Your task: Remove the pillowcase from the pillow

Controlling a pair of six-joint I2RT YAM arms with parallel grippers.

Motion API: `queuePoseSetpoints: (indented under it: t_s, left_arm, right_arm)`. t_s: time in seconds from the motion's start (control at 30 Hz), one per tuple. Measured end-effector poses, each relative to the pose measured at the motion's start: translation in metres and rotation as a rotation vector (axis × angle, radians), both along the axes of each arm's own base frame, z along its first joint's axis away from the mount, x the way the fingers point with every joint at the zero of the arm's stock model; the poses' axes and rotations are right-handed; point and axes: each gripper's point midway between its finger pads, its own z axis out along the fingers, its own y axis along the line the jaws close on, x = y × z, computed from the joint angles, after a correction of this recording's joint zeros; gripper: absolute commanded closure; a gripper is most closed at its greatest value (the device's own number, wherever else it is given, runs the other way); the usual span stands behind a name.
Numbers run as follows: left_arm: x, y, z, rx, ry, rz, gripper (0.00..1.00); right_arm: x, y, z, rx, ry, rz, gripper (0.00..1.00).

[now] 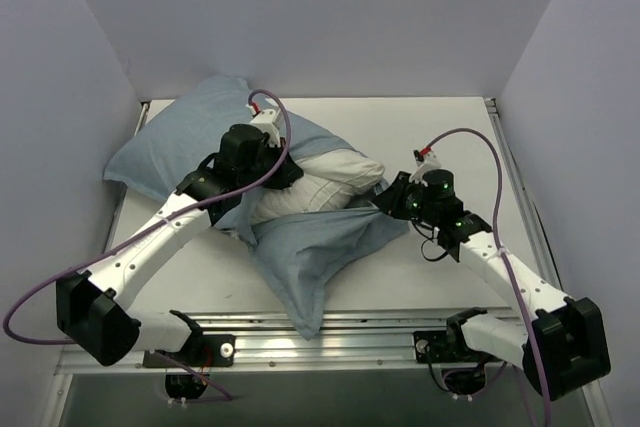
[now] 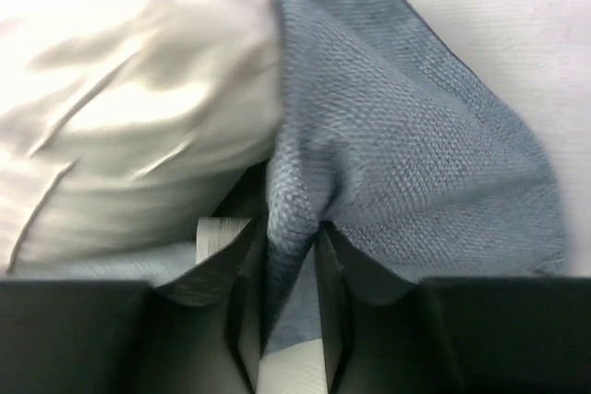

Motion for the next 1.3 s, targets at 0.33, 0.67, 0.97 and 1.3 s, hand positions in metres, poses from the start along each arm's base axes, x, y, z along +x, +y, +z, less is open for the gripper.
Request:
queuePoseSetpoints:
  t_s: [0.33, 0.67, 0.97, 1.3]
  left_arm:
    - [0.033, -0.018, -0.028, 0.070, 0.014, 0.038, 0.98]
    - [0.035, -0.024, -0.038, 0.097, 0.010, 0.019, 0.98]
    - [0.035, -0.023, -0.038, 0.109, 0.003, 0.011, 0.98]
    - [0.036, -0.021, -0.039, 0.136, 0.013, 0.013, 0.98]
  right_arm:
    - [-0.016, 0.031, 0.079, -0.099, -0.169, 0.042, 0.37]
    - [-0.064, 0.110, 0.086, -0.183, -0.307, 0.461, 0.20]
    - [-0.071, 0.167, 0.054, -0.285, -0.367, 0.686, 0.21]
    - [-0.081, 0.187, 0.017, -0.353, -0.356, 0.795, 0.95]
